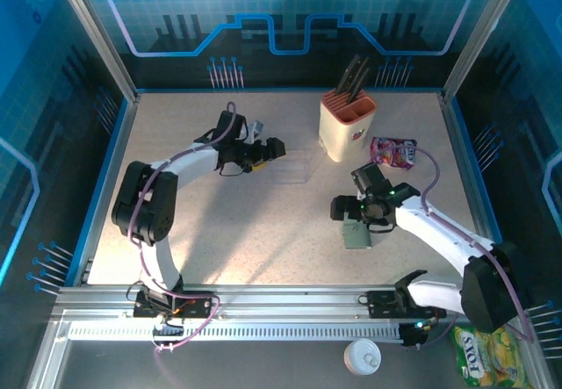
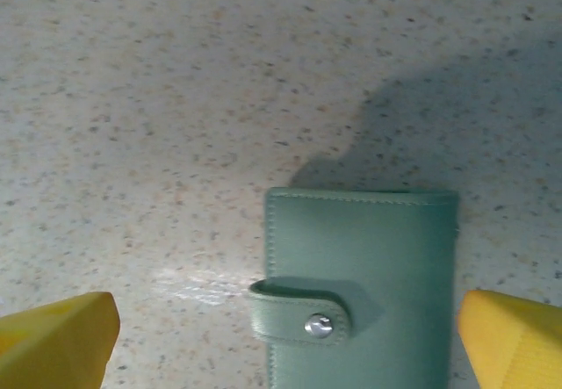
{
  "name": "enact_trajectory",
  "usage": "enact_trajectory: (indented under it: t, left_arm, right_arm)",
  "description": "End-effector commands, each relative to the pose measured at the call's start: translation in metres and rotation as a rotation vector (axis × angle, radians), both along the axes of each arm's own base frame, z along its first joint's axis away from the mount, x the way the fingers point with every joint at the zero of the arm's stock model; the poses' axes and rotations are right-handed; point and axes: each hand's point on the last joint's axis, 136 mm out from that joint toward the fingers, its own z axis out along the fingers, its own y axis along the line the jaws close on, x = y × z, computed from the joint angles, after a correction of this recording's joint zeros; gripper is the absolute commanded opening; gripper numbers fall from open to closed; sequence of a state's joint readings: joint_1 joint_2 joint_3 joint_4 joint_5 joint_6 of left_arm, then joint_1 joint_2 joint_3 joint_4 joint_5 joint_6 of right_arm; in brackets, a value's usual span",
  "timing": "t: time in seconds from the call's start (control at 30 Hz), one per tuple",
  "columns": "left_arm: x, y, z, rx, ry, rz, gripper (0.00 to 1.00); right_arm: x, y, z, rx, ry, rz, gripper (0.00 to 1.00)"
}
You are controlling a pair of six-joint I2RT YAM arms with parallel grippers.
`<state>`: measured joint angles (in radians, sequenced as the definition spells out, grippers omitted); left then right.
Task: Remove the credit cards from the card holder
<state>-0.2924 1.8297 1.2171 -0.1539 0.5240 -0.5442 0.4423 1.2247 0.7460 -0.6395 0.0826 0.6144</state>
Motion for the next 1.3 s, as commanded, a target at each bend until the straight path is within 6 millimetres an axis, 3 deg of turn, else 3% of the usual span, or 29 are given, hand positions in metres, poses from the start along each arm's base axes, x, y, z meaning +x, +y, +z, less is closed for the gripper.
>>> enact_trajectory:
  t: [0.0, 0.43, 0.77, 1.07, 1.1, 1.27]
  left_arm:
    - [-0.004, 0.016, 0.021, 0.032, -0.017, 0.002, 0.95]
    - [-0.028, 0.072, 0.056, 0.041, -0.026, 0.047, 0.97]
    - [-0.04, 0.112, 0.065, 0.069, -0.039, 0.083, 0.98]
    - [-0.047, 0.123, 0.065, 0.075, -0.039, 0.074, 0.98]
    - [-0.048, 0.125, 0.064, 0.077, -0.039, 0.076, 0.98]
    - [-0.052, 0.13, 0.056, 0.084, -0.03, 0.082, 0.98]
  right_arm:
    - [-0.008, -0.014, -0.016, -0.028, 0.086, -0.054, 1.0]
    - [0.011, 0.001, -0.036, 0.061, 0.124, -0.003, 1.0]
    - [0.023, 0.042, -0.029, 0.132, 0.123, 0.103, 0.99]
    - [-0.003, 0.086, -0.041, 0.143, 0.212, 0.226, 0.99]
    - [0.0, 0.095, -0.034, 0.153, 0.2, 0.243, 0.99]
    - [-0.021, 0.107, -0.033, 0.129, 0.239, 0.301, 0.99]
